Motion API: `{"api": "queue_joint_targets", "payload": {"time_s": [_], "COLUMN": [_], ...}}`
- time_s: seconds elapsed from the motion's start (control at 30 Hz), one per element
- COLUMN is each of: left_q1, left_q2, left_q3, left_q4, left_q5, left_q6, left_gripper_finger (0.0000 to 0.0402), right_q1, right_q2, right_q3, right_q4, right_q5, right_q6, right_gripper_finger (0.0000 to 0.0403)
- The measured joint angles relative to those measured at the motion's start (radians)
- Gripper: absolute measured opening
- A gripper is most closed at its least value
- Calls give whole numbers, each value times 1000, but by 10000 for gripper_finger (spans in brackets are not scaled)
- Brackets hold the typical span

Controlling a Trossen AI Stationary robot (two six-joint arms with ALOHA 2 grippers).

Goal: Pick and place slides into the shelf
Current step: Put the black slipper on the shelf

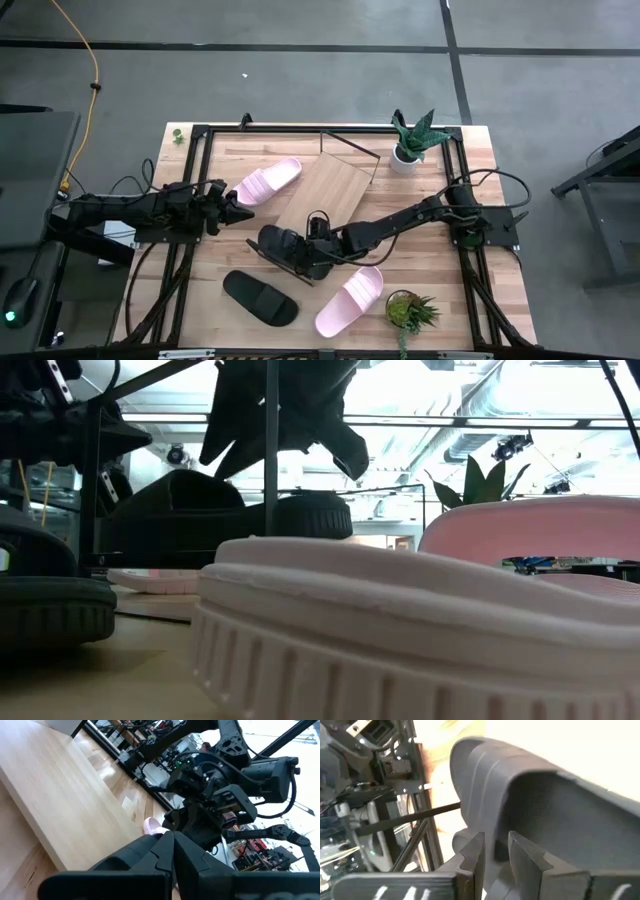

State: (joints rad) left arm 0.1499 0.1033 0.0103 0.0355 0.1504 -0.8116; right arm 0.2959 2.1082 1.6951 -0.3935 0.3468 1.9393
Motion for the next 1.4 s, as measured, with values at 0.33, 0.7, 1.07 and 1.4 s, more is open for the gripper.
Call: {"api": "queue_joint_targets", "payload": {"time_s": [0.33,0.7,1.07,1.4], "left_q1": [0,0,0,1], "left_q2": [58,58,58,58], "left_q3": [0,0,0,6], "left_q4": [5,18,17,18], "left_q5": [34,17,17,15], "left_q6": [0,-4,-5,-7], "left_gripper_finger": [1,1,1,1], "right_q1": [5,-2,27,78], "right_q2": [-2,-4,-6,-90], "right_q3": [30,324,665,562], "right_q4": [-45,-538,-1151,-1179], "right_q5": [64,200,286,269], "right_q6": [-56,-334,-474,-511], "right_gripper_finger": [75,75,75,75]}}
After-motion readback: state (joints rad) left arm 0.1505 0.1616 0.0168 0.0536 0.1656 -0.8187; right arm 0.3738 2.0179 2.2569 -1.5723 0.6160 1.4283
